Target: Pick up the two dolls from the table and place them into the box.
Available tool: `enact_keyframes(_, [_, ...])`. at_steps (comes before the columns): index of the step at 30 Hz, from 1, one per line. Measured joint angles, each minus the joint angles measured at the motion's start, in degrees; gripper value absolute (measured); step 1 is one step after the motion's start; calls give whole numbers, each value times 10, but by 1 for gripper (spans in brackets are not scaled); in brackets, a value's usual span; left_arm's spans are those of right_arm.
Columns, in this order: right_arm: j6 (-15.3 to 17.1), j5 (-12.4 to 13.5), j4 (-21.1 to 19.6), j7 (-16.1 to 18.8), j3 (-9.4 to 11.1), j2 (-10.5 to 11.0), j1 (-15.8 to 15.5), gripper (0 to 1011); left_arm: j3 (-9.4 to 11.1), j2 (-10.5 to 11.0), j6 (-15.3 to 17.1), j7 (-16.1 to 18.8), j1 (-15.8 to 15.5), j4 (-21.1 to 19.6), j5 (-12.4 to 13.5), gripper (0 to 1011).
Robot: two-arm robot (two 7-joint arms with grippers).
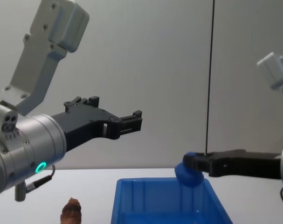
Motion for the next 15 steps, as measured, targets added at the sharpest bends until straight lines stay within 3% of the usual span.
enact_keyframes(15, [-19, 11, 8, 4, -6, -1, -2, 687, 0, 0, 0, 0, 0, 0, 0, 1001])
